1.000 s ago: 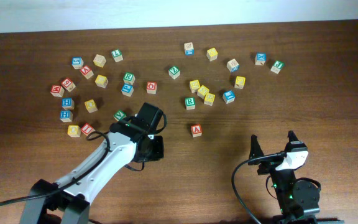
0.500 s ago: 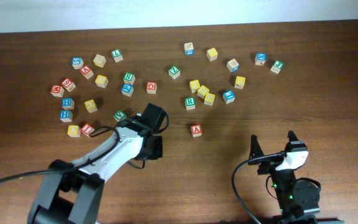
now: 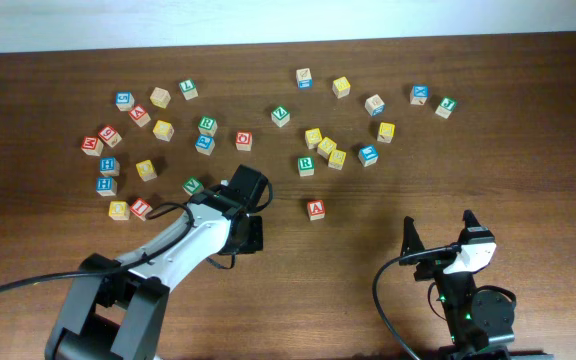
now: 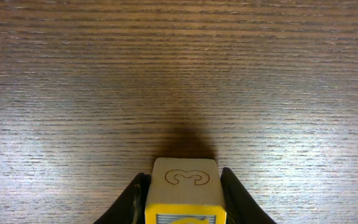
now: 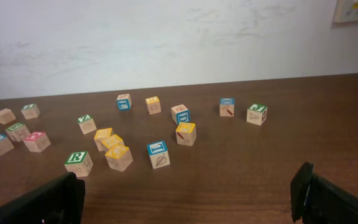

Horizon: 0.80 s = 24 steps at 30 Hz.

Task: Spell out CVPR
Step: 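Carry the yellow C block toward the front and set it down, then move the left gripper to the green V block and grasp it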

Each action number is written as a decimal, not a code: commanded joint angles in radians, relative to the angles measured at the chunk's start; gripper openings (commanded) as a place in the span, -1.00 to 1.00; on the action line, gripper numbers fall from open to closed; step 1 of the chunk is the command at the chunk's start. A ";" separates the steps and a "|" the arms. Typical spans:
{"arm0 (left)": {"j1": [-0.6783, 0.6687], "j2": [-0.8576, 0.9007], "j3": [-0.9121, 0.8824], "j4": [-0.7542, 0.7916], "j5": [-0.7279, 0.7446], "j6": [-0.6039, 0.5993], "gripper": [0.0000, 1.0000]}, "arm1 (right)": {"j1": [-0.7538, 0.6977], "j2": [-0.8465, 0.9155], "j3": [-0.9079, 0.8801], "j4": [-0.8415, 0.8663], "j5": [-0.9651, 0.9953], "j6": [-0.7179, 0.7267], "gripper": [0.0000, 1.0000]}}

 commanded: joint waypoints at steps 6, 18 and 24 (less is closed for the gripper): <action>-0.004 0.009 0.008 0.021 0.042 -0.019 -0.49 | -0.007 -0.005 -0.005 -0.007 0.008 0.006 0.97; -0.002 0.008 0.130 -0.089 0.029 0.010 -0.01 | -0.007 -0.005 -0.005 -0.007 0.008 0.006 0.97; 0.076 0.008 0.606 -0.514 -0.030 0.010 0.20 | -0.007 -0.005 -0.005 -0.007 0.008 0.006 0.97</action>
